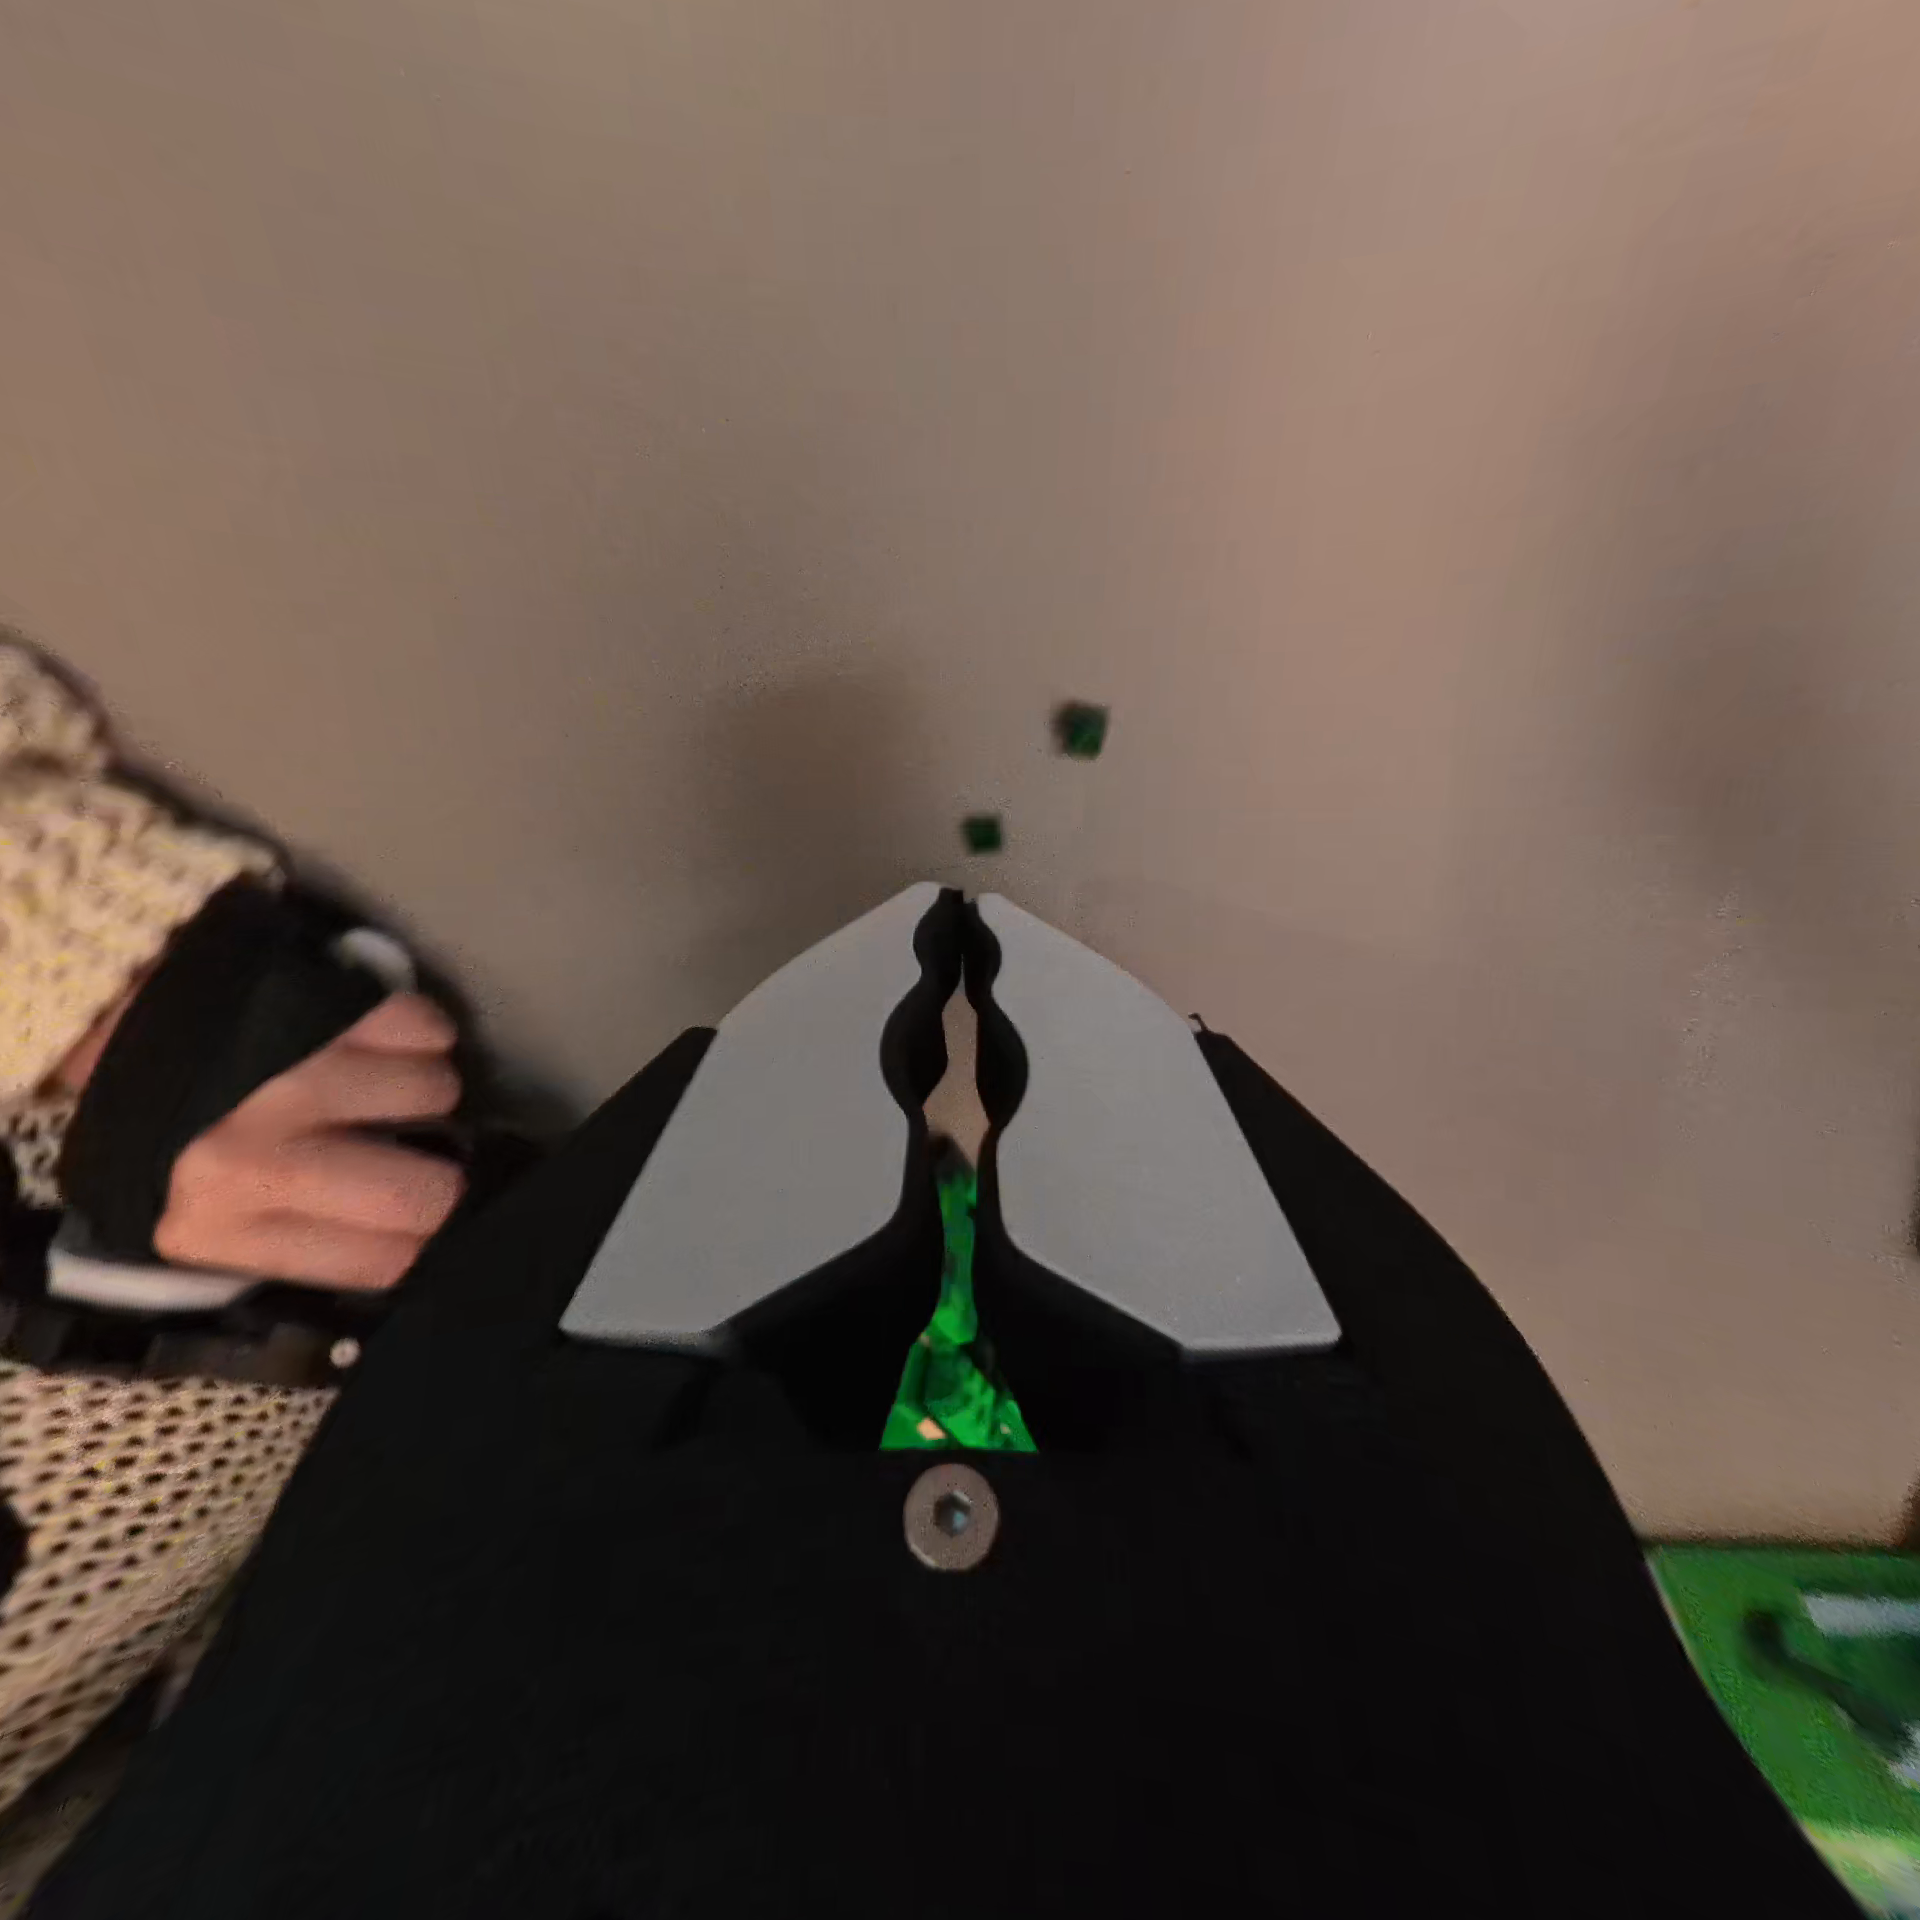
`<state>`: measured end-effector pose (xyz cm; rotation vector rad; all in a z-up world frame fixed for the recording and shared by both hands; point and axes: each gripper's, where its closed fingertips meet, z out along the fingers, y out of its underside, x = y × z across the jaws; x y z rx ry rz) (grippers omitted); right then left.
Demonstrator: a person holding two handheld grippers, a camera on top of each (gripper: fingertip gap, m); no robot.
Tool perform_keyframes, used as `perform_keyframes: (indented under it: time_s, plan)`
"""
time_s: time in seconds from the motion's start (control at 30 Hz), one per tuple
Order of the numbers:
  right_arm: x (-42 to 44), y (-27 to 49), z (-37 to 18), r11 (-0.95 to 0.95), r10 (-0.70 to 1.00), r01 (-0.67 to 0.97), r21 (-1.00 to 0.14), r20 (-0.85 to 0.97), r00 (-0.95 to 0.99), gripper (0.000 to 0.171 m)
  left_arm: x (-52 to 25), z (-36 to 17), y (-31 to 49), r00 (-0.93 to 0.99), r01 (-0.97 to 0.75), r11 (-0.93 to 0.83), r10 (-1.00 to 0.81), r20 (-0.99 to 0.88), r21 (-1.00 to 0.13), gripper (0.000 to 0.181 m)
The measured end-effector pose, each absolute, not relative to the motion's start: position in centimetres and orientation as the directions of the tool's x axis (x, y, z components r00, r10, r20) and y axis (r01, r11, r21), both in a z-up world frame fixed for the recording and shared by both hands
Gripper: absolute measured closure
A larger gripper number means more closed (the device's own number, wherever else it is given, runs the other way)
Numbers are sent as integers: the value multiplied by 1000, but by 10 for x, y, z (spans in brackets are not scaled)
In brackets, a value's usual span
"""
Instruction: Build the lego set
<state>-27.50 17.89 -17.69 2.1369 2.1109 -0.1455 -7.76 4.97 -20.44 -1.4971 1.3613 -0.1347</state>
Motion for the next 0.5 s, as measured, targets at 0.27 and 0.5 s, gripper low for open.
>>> perform_keyframes:
  time_s: [0.27, 0.5]
  plan:
    - [-185, 155, -123, -59, 984, 866, -497, -178, -35, 171, -75, -205, 48, 335, -651, 205, -787, -519, -731, 147]
    - [-94, 131, -123, -127, 990, 719, -684, -127, 55, 171, -73, -210, 40, 268, -634, 186, -857, -439, -750, 147]
